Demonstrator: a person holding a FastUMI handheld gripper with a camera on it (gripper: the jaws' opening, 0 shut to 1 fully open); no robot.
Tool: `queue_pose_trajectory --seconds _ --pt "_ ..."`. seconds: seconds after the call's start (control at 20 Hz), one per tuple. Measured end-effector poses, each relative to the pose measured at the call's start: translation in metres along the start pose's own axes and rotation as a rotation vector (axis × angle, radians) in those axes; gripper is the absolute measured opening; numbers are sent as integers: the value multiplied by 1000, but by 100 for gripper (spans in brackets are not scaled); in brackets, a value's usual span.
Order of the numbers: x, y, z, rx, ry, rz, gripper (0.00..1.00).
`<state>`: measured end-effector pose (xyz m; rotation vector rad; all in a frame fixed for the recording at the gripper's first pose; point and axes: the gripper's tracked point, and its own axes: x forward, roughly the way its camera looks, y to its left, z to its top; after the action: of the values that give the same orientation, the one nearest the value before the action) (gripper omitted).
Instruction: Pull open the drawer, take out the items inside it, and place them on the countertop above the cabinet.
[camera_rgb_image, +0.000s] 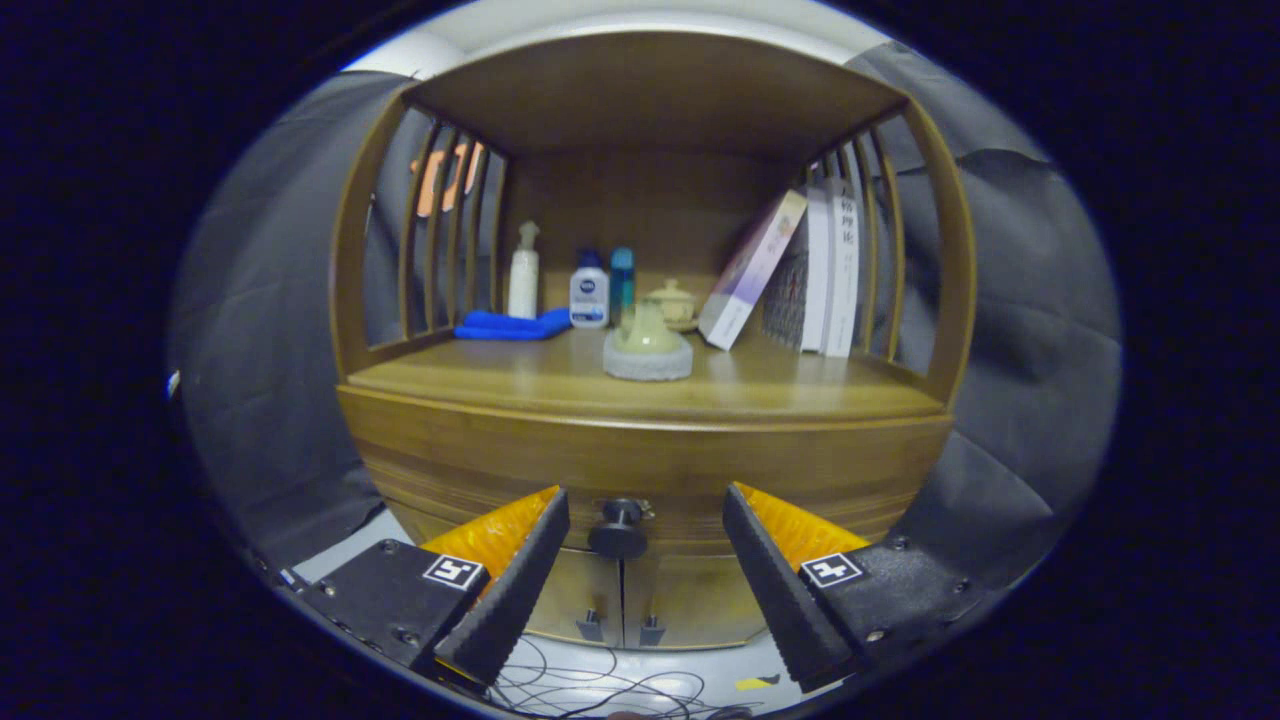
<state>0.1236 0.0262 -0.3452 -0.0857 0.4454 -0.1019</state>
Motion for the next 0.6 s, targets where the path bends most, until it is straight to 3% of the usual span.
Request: queue_pose_trajectory --seconds 0.25,0.6 --pt "-90 -21 43 55 -108 66 100" --pt "-186 -75 98 141 -185 61 98"
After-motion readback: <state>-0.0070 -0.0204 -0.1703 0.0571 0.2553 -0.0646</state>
